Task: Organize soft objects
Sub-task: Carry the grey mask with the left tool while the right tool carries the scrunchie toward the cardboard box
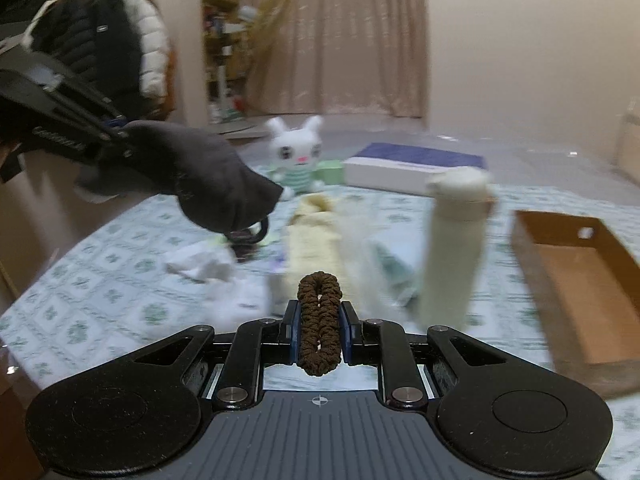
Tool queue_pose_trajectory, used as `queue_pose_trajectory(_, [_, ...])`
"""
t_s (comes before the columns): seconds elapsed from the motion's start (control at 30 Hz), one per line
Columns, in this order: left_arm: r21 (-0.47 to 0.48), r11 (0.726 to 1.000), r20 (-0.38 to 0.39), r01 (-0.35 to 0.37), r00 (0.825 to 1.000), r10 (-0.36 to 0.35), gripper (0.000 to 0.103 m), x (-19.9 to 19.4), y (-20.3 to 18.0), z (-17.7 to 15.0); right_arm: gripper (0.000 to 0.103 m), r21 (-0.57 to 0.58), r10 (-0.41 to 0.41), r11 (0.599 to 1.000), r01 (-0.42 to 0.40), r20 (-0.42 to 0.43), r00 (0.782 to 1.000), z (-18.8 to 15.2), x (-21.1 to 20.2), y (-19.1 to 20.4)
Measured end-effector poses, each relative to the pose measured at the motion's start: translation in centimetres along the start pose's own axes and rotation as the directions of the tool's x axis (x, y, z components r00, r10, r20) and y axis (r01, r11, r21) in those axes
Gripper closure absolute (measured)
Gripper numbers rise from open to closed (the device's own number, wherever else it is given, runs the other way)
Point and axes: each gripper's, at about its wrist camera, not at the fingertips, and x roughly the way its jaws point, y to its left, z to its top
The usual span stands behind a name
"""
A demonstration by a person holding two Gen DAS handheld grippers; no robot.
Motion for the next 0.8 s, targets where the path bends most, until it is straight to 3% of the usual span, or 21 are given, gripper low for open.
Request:
queue_pose_trajectory(0.23, [-0.060,0.993,0.084,0.106,0.991,-0.101,0.094,1.8,-6.6,4.2,0.083,0.051,-0.160,0.986,0.158,0.019,0.987,-0.2,-3.7,-7.8])
queue_pose_trajectory(0.5, [-0.180,0.962,0.156,0.207,0.971,-0.180,0.094,6.4,-14.0,9.8,0.083,0.122,-0.309,0.945,0.305,0.012,0.951,-0.9,-6.8,-18.7])
queue_pose_trajectory(0.8, [-0.356,0.891,0.165,0.281,0.958,-0.236,0.094,14.5,-19.7,15.1,0.083,0.201,-0.344,0.918,0.343,-0.029,0.938,-0.9,-6.4,-29.0])
